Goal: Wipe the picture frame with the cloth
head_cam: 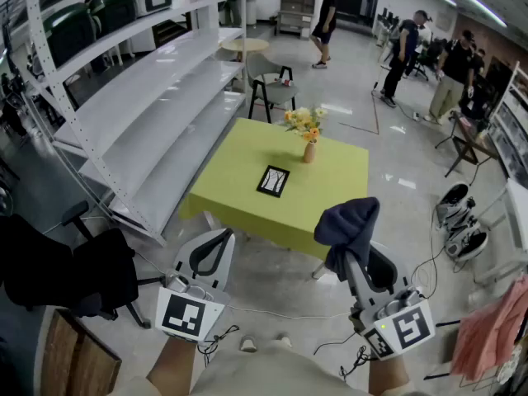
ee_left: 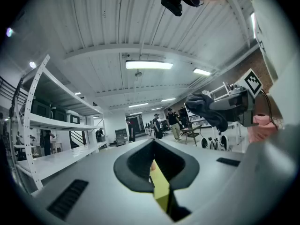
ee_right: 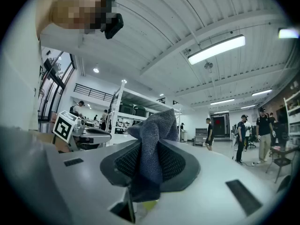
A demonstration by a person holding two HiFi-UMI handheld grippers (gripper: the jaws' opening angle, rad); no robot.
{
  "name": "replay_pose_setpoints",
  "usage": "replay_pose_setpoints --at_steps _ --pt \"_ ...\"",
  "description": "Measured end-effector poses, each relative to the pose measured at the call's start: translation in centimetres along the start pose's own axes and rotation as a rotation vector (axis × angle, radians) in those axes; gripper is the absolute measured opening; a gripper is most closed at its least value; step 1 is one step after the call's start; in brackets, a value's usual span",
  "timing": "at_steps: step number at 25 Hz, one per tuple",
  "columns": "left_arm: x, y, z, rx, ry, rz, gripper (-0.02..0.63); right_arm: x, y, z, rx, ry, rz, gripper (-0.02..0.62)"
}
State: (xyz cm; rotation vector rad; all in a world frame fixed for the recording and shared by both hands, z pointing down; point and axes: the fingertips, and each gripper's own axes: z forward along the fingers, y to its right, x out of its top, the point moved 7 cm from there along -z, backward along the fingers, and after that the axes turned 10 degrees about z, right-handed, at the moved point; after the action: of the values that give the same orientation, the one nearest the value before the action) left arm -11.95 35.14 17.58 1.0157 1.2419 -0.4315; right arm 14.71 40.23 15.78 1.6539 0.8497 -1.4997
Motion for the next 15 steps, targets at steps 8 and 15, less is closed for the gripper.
replay_pose_setpoints --at_steps 8,15 --pt "0.6 1.2 0.2 -0.011 -0.025 -0.019 0.007 -0.3 0.9 -0.9 0.014 0.0 0.024 0.104" --pt "0.7 2.3 0.9 -0.018 -0.048 -0.014 0.007 -0.9 1.9 -1.2 0.034 -0.022 0.039 0.104"
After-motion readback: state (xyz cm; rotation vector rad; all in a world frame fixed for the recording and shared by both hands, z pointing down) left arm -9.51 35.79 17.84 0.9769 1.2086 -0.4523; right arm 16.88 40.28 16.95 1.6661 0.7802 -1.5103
